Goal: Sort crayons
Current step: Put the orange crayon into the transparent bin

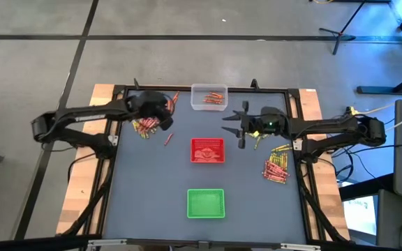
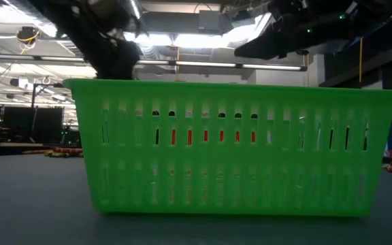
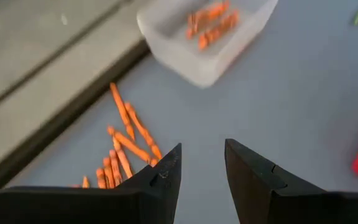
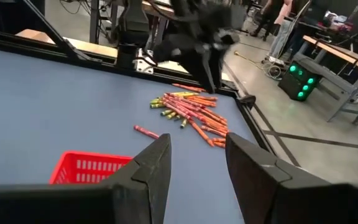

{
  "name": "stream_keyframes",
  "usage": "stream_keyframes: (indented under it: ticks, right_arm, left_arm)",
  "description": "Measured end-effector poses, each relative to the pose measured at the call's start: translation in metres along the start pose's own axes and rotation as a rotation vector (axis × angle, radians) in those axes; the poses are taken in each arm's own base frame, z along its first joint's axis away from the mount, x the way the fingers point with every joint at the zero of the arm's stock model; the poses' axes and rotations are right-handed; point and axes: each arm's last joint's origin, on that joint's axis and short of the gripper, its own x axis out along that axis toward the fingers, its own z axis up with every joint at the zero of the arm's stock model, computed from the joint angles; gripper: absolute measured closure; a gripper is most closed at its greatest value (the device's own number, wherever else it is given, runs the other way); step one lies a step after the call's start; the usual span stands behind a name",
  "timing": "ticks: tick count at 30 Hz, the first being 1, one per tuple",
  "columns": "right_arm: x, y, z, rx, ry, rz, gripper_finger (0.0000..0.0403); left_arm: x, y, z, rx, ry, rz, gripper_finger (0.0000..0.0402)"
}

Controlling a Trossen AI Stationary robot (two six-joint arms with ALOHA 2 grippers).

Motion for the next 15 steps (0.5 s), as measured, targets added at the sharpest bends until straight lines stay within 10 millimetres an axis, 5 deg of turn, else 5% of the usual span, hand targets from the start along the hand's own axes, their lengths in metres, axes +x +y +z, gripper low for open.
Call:
stream_keyframes:
  ticks: [15]
  right_arm:
    - [-0.001, 0.020, -0.004, -0.018, 0.054, 0.049, 0.0252]
  left_arm:
    - [0.071, 0.021, -0.014, 0.011, 0.362, 0.014, 0.0294]
